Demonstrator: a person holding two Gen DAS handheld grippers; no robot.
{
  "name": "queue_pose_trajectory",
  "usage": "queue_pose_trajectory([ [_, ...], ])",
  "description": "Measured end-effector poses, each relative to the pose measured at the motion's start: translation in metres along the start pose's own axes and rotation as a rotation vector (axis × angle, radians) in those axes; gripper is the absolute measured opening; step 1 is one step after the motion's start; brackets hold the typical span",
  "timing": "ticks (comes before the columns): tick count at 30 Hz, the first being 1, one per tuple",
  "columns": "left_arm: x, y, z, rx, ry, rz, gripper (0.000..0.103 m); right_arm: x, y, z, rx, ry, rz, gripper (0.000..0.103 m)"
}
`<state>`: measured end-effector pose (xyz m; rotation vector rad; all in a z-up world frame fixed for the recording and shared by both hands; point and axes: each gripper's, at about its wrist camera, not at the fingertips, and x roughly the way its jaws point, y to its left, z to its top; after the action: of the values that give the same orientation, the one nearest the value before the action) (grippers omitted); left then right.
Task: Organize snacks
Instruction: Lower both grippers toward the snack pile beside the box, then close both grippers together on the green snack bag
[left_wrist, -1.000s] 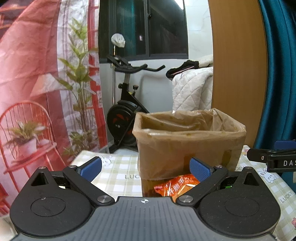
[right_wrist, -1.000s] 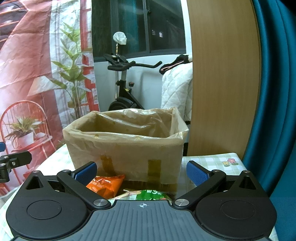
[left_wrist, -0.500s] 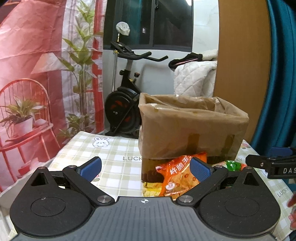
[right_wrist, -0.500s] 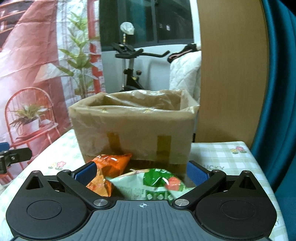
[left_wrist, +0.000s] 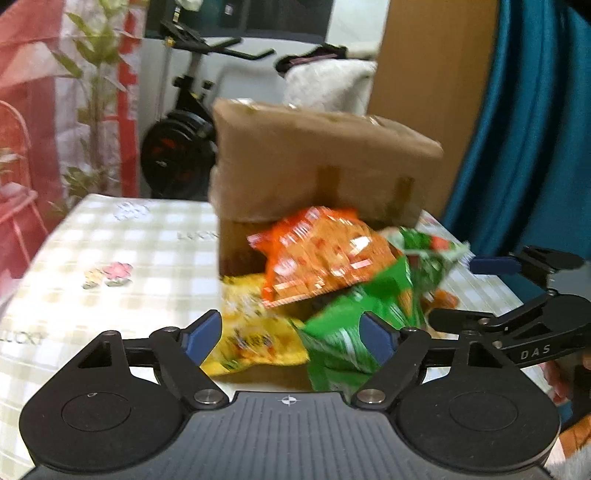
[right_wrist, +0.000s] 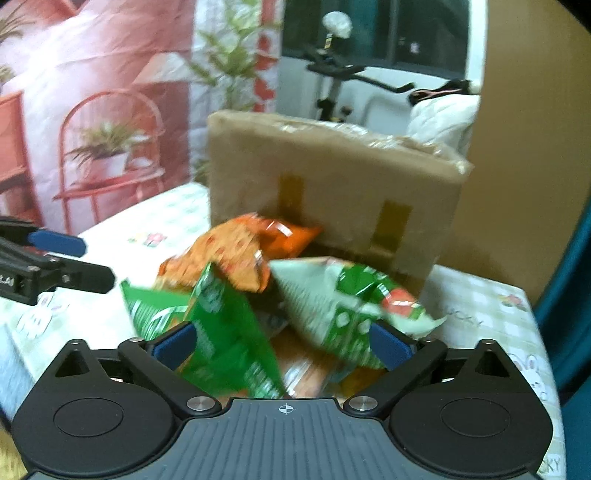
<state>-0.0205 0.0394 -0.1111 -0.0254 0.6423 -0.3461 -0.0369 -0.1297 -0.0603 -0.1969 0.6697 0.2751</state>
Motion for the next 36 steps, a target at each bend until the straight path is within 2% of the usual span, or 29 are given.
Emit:
queue_pose_trajectory([
  [6, 0.015, -0.01, -0.008, 0.007, 0.021, -0.066, 0.083, 0.005, 0.009, -0.005, -0.087, 0.008, 0.081, 0.098],
  [13, 0.038, -0.013, -0.007, -0.043, 0.054, -0.115, 0.083, 0.023, 0.014, -0.003, -0.108, 0.027, 0.172, 0.097],
  [17, 0.044, -0.014, -0.009, -0.062, 0.069, -0.139, 0.081, 0.034, 0.012, -0.005, -0.084, 0.048, 0.216, 0.09],
  [19, 0.045, -0.014, -0.009, -0.071, 0.077, -0.152, 0.076, 0.038, 0.009, -0.007, -0.065, 0.057, 0.238, 0.087],
  [25, 0.041, -0.005, -0.007, -0.115, 0.076, -0.165, 0.059, 0.034, 0.003, -0.007, -0.03, 0.054, 0.262, 0.076],
  [28, 0.038, -0.005, -0.006, -0.115, 0.072, -0.175, 0.057, 0.029, -0.003, -0.008, 0.002, 0.059, 0.277, 0.071],
  [36, 0.028, -0.015, -0.005, -0.082, 0.048, -0.169, 0.057, 0.015, -0.004, -0.012, 0.034, 0.03, 0.28, 0.07],
])
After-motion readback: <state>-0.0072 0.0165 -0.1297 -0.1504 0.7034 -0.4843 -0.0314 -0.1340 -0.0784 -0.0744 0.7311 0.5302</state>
